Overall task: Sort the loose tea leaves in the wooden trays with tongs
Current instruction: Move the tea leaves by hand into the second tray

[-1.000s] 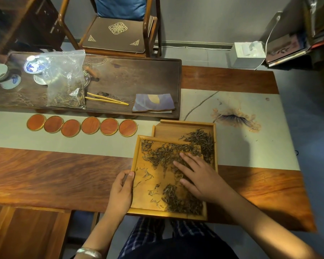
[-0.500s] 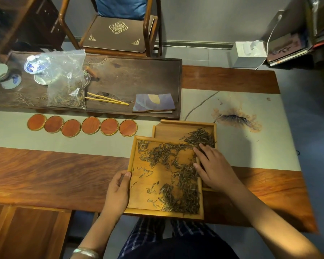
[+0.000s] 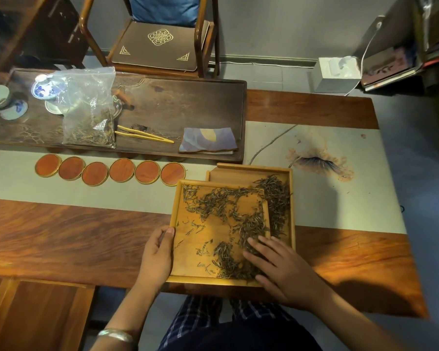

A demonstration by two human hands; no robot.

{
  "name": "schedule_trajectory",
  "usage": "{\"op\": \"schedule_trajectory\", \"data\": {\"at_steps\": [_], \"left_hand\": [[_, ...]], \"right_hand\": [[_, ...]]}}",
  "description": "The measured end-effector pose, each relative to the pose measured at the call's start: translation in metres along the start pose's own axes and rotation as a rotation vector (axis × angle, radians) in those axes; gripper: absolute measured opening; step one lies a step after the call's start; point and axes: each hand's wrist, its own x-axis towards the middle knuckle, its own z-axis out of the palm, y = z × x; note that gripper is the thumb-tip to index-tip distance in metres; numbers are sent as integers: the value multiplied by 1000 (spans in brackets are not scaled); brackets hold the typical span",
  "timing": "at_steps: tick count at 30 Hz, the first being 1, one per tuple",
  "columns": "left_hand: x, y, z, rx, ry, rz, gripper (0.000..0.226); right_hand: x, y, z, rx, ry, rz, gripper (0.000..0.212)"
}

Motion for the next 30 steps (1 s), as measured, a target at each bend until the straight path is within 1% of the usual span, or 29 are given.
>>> {"op": "schedule_trajectory", "data": {"at_steps": [4,11,15,19,21,23,27,28,30], "left_hand": [[-2,1,2,25,-7,-7,21],[-4,0,4,43,-33,27,22],[-6,-1,3,41,-43,38,23],[-7,-2,1,50,-49,19,22],[-8,-3,1,55,-50,17,22],[-9,-4,1,46,-49,15,22],[-9,-5,1,25,-45,12,22],[-9,-5,2,21,-42,12,22],[-10,-4,4,21,-42,21,21]], "right_hand": [[10,7,0,-2,-15,37,49],[31,24,-4,5,-34,181,54],[42,36,-5,24,-15,250,56],[46,49,-3,137,43,382,53],[46,55,-5,176,61,428,56],[45,57,-8,229,84,446,58],[43,41,-16,329,193,446,52],[44,34,-18,331,194,418,53],[49,16,-19,307,126,344,55]]}}
